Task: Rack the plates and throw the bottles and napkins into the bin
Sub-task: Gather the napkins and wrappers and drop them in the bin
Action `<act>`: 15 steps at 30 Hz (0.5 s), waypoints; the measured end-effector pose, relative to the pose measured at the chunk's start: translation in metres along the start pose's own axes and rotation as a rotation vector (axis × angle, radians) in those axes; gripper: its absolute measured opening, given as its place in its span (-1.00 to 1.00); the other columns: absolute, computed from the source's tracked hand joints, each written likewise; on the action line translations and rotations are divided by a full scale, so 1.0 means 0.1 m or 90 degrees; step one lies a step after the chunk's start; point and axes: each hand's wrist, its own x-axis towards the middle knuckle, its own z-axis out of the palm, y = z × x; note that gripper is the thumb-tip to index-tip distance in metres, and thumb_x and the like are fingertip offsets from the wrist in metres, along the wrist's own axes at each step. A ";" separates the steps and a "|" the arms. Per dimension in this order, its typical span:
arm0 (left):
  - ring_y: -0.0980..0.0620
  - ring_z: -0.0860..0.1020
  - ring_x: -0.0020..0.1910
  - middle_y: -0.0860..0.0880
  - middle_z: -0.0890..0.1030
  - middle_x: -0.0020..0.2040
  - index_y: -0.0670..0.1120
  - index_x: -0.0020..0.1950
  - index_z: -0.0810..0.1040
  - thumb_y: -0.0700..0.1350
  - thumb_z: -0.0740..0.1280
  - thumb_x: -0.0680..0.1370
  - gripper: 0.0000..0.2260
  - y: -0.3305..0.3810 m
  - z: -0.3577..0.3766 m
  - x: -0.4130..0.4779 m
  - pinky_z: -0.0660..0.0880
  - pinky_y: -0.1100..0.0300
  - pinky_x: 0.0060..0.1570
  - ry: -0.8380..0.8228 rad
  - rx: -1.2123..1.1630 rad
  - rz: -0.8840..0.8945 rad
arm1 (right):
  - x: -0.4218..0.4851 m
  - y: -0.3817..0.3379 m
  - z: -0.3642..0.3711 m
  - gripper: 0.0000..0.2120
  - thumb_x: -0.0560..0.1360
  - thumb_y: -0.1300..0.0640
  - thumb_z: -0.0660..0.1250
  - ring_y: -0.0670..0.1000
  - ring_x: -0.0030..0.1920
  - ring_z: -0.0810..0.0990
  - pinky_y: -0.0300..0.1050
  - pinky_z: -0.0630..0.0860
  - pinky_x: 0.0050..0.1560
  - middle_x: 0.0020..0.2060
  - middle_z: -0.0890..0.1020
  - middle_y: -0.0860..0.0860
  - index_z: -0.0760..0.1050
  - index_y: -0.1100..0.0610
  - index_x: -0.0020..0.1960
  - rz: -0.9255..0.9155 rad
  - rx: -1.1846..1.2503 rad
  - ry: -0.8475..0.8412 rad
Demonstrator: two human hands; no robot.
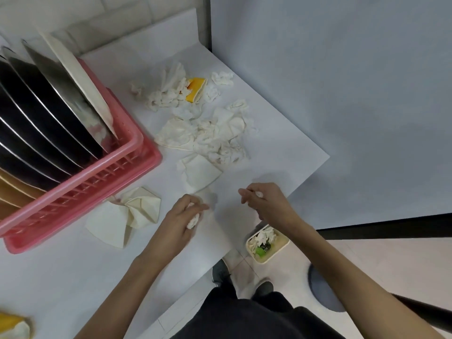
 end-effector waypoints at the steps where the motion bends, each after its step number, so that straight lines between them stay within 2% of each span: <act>1: 0.37 0.44 0.05 0.12 0.42 0.05 -0.11 0.22 0.62 -0.44 0.29 0.47 -0.60 0.03 0.01 0.03 0.32 0.52 0.03 0.019 -0.013 0.007 | -0.03 0.03 0.00 -0.64 0.61 0.03 0.29 -0.13 -0.45 0.41 -0.25 0.32 -0.38 -0.45 0.46 -0.06 0.51 0.08 -0.35 -0.009 -0.041 0.009; 3: 0.27 0.51 -0.01 0.08 0.50 0.02 -0.11 0.19 0.65 -0.43 0.21 0.46 -0.58 0.14 0.04 0.07 0.44 0.40 -0.03 0.059 -0.091 -0.011 | -0.11 0.12 -0.01 -0.55 0.61 -0.04 0.25 -0.08 -0.45 0.34 -0.14 0.29 -0.33 -0.47 0.41 -0.03 0.38 0.08 -0.42 -0.013 -0.084 0.012; 5: 0.08 0.57 -0.14 0.01 0.59 -0.03 -0.09 0.13 0.66 -0.46 0.19 0.55 -0.62 0.31 0.09 0.08 0.54 0.21 -0.17 0.079 -0.261 -0.100 | -0.22 0.23 -0.03 -0.53 0.63 -0.07 0.20 -0.05 -0.45 0.25 -0.10 0.23 -0.32 -0.49 0.31 -0.01 0.29 0.09 -0.40 0.005 -0.063 0.012; 6: 0.00 0.59 -0.17 -0.02 0.61 -0.06 -0.09 0.09 0.66 -0.43 0.20 0.61 -0.67 0.42 0.13 0.08 0.56 0.18 -0.21 0.085 -0.333 -0.147 | -0.29 0.29 -0.05 -0.53 0.63 -0.09 0.18 -0.04 -0.45 0.23 -0.08 0.21 -0.31 -0.49 0.27 -0.03 0.26 0.07 -0.40 0.020 -0.032 0.019; 8: -0.03 0.60 -0.20 -0.04 0.63 -0.12 -0.13 0.05 0.64 -0.32 0.20 0.65 -0.77 0.65 0.20 0.09 0.57 0.14 -0.27 0.070 -0.417 -0.205 | -0.44 0.38 -0.11 -0.52 0.64 -0.11 0.16 -0.02 -0.46 0.23 -0.07 0.21 -0.33 -0.51 0.26 -0.04 0.26 0.06 -0.40 0.052 0.030 0.042; 11: 0.01 0.50 -0.33 -0.02 0.55 -0.23 -0.14 0.02 0.59 -0.21 0.18 0.68 -0.81 0.92 0.37 0.05 0.46 0.15 -0.40 0.003 -0.454 -0.211 | -0.73 0.55 -0.22 -0.46 0.64 -0.09 0.18 -0.04 -0.56 0.32 -0.14 0.33 -0.40 -0.59 0.37 -0.03 0.35 0.09 -0.47 0.080 0.038 0.088; 15: 0.08 0.32 -0.41 -0.01 0.41 -0.33 -0.04 -0.08 0.57 -0.08 0.19 0.69 -0.78 1.21 0.68 -0.10 0.27 0.21 -0.42 -0.075 -0.418 -0.200 | -1.17 0.91 -0.33 -0.47 0.58 -0.14 0.28 -0.02 -0.52 0.38 -0.19 0.38 -0.37 -0.54 0.39 0.11 0.42 0.17 -0.44 0.130 0.051 0.142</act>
